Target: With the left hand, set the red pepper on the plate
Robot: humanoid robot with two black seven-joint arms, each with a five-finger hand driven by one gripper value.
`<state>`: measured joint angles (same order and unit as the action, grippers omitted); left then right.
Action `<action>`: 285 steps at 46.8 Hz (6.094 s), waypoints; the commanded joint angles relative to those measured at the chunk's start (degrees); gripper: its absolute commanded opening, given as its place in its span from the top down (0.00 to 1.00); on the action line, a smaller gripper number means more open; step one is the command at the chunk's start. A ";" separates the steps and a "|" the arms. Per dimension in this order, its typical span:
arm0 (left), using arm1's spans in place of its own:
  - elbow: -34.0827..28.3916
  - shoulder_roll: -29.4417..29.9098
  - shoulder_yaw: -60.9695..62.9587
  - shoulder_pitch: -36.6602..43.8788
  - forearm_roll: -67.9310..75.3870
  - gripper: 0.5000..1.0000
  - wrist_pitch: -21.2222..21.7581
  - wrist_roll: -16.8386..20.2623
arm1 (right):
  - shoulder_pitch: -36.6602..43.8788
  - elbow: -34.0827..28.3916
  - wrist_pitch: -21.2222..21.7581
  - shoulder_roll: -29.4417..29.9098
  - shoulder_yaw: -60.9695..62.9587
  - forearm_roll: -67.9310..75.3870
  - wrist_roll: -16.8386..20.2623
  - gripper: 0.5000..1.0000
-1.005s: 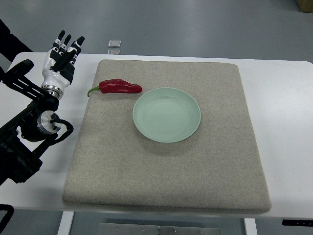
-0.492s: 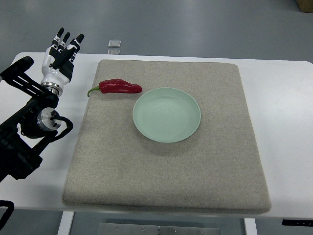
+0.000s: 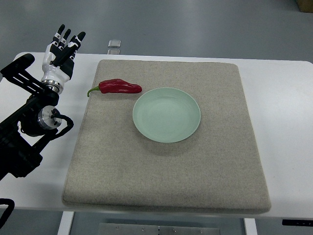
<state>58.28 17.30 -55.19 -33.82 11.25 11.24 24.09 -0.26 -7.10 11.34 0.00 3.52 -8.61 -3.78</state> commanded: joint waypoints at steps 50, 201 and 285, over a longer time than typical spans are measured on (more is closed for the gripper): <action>-0.89 0.10 3.95 -1.60 36.21 0.06 5.02 -0.01 | 0.00 -0.01 0.00 0.00 0.00 0.00 0.00 0.14; -8.18 5.64 17.75 -8.63 90.17 0.60 -2.72 -12.40 | 0.00 -0.01 0.00 0.00 0.00 0.00 0.00 0.14; -8.80 4.84 18.98 -8.63 89.03 1.00 -2.10 -12.40 | 0.00 0.07 -0.08 0.00 0.00 0.00 0.00 0.14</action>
<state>49.48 22.12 -36.20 -42.46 100.78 9.06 11.69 -0.26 -7.08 11.34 0.00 3.52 -8.61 -3.78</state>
